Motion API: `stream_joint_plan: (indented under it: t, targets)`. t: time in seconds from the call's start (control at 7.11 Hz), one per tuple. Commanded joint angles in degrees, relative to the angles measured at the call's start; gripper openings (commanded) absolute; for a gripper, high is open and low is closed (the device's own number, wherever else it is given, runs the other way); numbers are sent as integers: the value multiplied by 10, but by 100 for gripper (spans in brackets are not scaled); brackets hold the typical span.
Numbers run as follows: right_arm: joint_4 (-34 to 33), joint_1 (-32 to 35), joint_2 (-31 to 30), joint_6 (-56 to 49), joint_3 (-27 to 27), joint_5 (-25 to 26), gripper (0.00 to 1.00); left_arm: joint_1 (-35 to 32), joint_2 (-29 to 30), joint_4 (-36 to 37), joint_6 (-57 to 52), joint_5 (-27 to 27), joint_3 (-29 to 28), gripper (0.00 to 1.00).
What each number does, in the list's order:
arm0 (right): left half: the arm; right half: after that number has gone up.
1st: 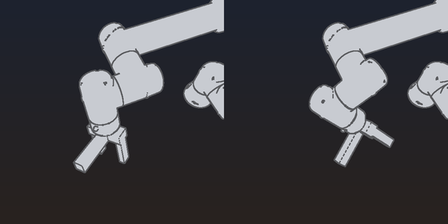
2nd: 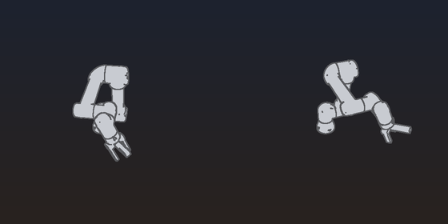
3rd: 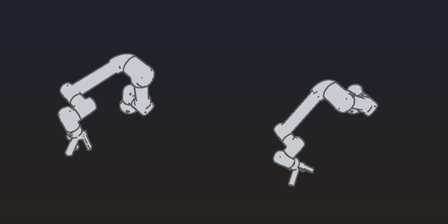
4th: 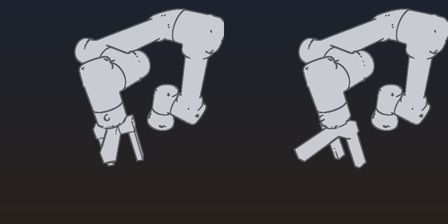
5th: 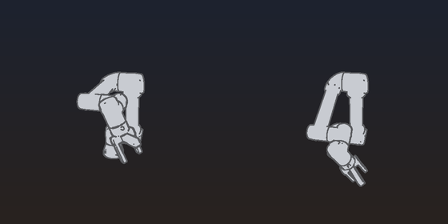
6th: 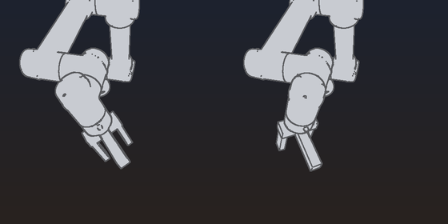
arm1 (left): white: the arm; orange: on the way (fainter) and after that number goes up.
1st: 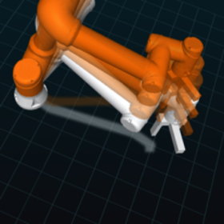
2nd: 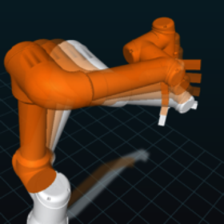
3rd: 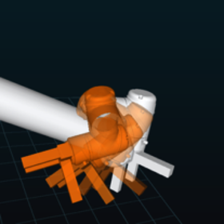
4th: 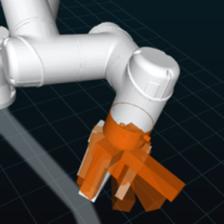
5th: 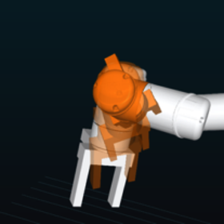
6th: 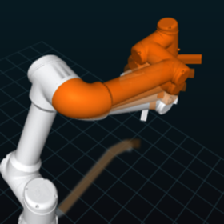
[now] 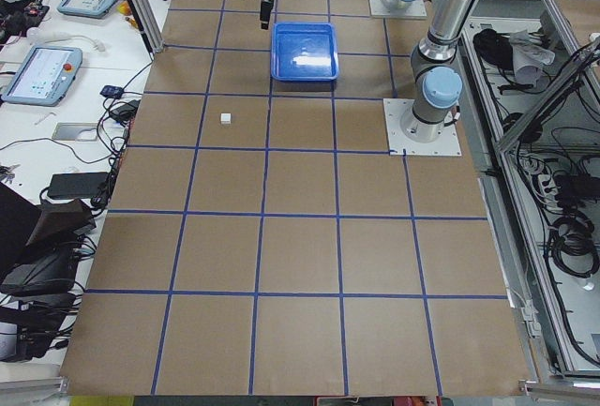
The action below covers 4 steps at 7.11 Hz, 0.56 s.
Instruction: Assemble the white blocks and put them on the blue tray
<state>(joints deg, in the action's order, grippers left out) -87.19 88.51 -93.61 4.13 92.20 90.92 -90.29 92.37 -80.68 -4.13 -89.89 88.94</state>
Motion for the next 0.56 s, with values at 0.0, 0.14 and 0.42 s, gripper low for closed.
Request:
stream_joint_plan:
  t: [0.0, 0.14, 0.42]
  targets:
    - [0, 0, 0, 0, 1, 0, 100, -1, -1, -1, 0, -1, 1, 100]
    - [0, 0, 0, 0, 2, 0, 100, 2, -1, 0, -1, 1, 0, 100]
    - [-1, 0, 0, 0, 4, 0, 100, 1, -1, 0, -3, 1, 1, 100]
